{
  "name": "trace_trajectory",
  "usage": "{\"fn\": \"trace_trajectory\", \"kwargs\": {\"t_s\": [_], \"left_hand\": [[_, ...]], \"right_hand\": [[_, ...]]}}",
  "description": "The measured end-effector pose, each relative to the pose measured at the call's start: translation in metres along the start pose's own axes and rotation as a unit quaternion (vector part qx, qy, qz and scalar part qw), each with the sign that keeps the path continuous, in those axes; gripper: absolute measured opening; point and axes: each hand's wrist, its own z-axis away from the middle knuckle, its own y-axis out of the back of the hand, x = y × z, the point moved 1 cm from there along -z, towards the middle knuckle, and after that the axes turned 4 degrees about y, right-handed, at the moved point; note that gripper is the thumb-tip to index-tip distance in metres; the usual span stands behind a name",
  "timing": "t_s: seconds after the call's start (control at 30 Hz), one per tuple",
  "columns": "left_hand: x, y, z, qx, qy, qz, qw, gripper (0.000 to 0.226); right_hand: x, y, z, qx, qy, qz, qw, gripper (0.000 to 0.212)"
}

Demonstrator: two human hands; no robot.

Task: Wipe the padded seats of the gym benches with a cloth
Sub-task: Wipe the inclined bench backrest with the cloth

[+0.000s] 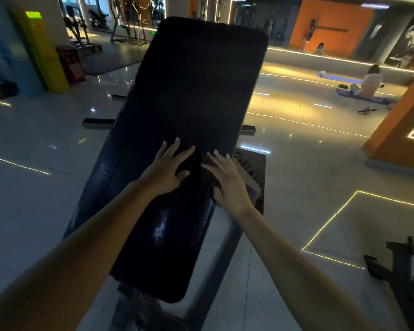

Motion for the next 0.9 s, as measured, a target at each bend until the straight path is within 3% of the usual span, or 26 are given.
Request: {"fn": "trace_trajectory", "kwargs": {"t_s": [0.1,0.23,0.33,0.53,0.67,0.9], "left_hand": [[0.0,-0.001,0.002,0.001,-0.004,-0.002,1.0,0.069],[0.001,-0.002,0.005,-0.005,0.0,-0.004,1.0,0.069],[0.001,-0.002,0.005,-0.001,-0.001,-0.007,1.0,0.069],[0.003,0.001,0.007,-0.011,0.007,0.004,1.0,0.068],[0.004,0.0,0.005,-0.012,0.011,-0.002,1.0,0.068],[0.011,0.001,0.003,-0.015,0.035,-0.012,0.999,0.069]], "right_hand": [[-0.017,-0.023,0.036,0.002,0.01,-0.035,0.999,0.045],[-0.04,-0.045,0.068,0.01,-0.01,-0.063,0.998,0.06],[-0.047,-0.051,0.068,0.08,-0.06,-0.052,0.994,0.055],[-0.055,-0.041,0.036,0.244,-0.231,-0.103,0.936,0.07],[-0.054,-0.041,0.021,0.285,-0.252,-0.106,0.919,0.068],[-0.069,-0.05,0.035,0.33,-0.273,-0.223,0.876,0.052]]}}
